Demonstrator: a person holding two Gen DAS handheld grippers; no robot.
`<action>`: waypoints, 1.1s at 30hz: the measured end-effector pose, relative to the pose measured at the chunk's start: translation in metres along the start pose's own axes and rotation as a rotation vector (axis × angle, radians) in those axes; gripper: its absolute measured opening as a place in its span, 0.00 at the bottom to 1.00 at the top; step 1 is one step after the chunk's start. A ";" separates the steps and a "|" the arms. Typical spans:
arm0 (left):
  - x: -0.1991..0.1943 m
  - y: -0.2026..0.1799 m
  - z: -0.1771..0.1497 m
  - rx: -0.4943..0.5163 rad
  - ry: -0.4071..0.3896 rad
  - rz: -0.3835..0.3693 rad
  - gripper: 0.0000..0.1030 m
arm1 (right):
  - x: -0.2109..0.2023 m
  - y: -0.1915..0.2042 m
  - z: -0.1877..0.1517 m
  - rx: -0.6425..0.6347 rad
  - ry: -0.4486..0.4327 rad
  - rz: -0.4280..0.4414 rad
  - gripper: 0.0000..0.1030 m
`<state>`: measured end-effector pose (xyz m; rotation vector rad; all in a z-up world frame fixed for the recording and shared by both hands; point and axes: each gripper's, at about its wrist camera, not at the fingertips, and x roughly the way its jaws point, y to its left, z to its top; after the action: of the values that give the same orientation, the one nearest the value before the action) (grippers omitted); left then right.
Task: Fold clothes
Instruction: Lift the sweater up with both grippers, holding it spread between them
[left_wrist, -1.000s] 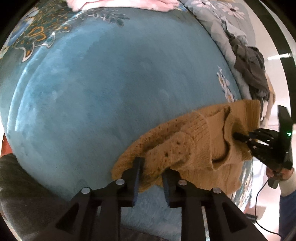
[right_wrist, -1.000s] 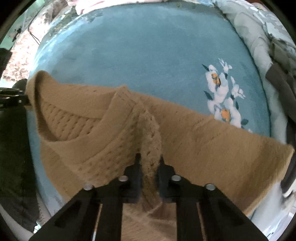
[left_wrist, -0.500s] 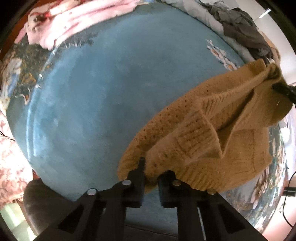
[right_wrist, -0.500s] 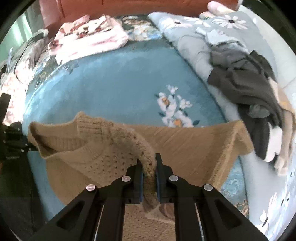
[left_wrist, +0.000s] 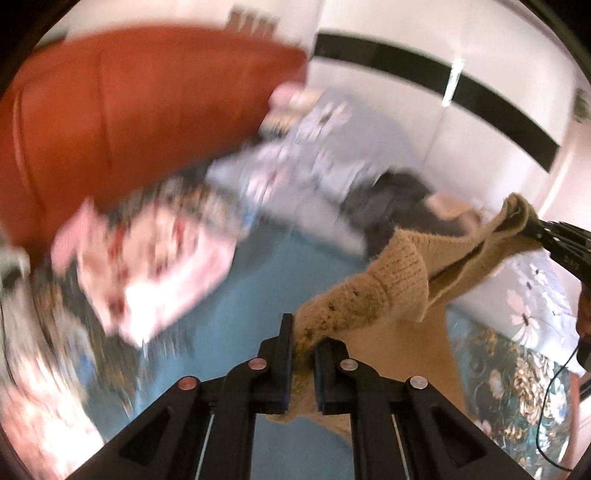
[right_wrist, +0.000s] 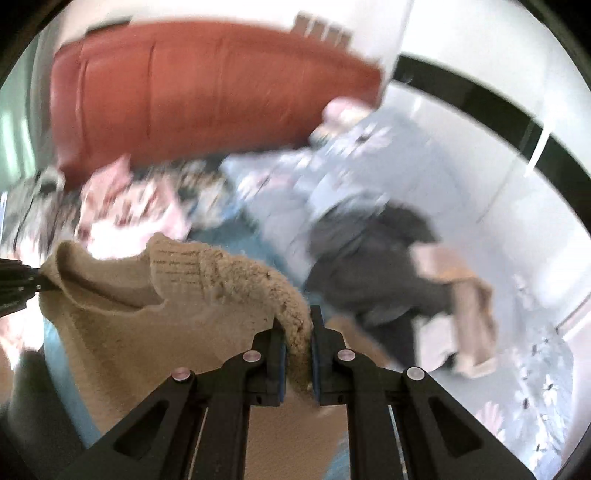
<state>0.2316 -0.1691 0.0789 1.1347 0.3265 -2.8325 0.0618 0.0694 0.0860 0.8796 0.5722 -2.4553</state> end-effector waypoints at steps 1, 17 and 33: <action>-0.011 -0.007 0.014 0.025 -0.037 -0.006 0.09 | -0.013 -0.009 0.008 0.022 -0.034 -0.019 0.10; -0.185 -0.023 0.070 0.211 -0.372 0.040 0.09 | -0.206 -0.023 0.011 0.109 -0.403 0.010 0.10; -0.091 -0.028 0.111 0.378 -0.197 0.098 0.09 | -0.196 -0.014 -0.006 0.107 -0.324 0.087 0.10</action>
<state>0.2189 -0.1679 0.2244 0.8759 -0.2813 -2.9588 0.1910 0.1398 0.2159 0.5149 0.2834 -2.4947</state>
